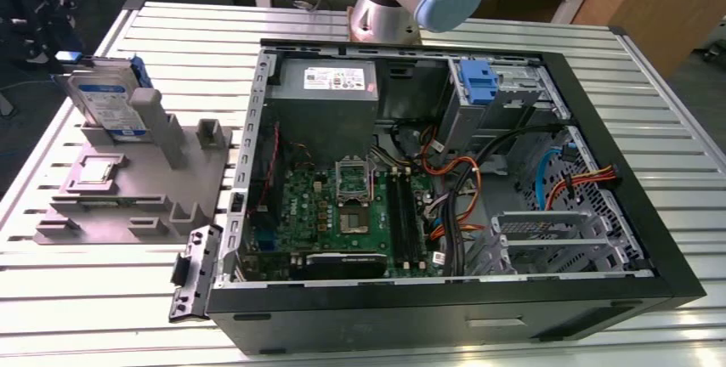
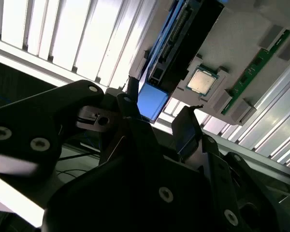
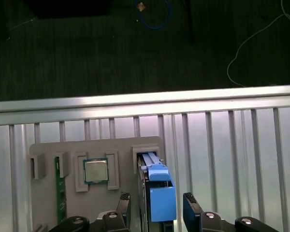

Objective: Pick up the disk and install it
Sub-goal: 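Pick up the disk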

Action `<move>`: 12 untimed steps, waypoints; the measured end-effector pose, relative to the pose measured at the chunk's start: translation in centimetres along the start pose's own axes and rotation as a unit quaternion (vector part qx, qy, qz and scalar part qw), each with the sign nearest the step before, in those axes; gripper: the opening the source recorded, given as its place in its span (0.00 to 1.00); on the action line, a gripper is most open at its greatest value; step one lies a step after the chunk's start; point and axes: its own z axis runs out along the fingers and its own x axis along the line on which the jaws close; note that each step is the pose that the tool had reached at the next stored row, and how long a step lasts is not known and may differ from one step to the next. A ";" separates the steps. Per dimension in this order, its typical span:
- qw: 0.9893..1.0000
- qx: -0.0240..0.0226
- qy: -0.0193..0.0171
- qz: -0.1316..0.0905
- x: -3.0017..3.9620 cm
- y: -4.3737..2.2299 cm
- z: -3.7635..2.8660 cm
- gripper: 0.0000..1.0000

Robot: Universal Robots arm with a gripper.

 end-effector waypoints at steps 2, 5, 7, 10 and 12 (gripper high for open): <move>1.000 0.000 0.000 -0.011 0.01 0.00 0.22 0.55; 1.000 0.000 0.000 -0.017 0.05 0.07 0.70 0.55; 1.000 0.000 0.000 -0.019 0.07 0.12 1.05 0.55; 1.000 0.001 0.000 -0.023 0.11 0.18 1.55 0.55; 1.000 0.001 0.000 -0.025 0.13 0.23 1.87 0.55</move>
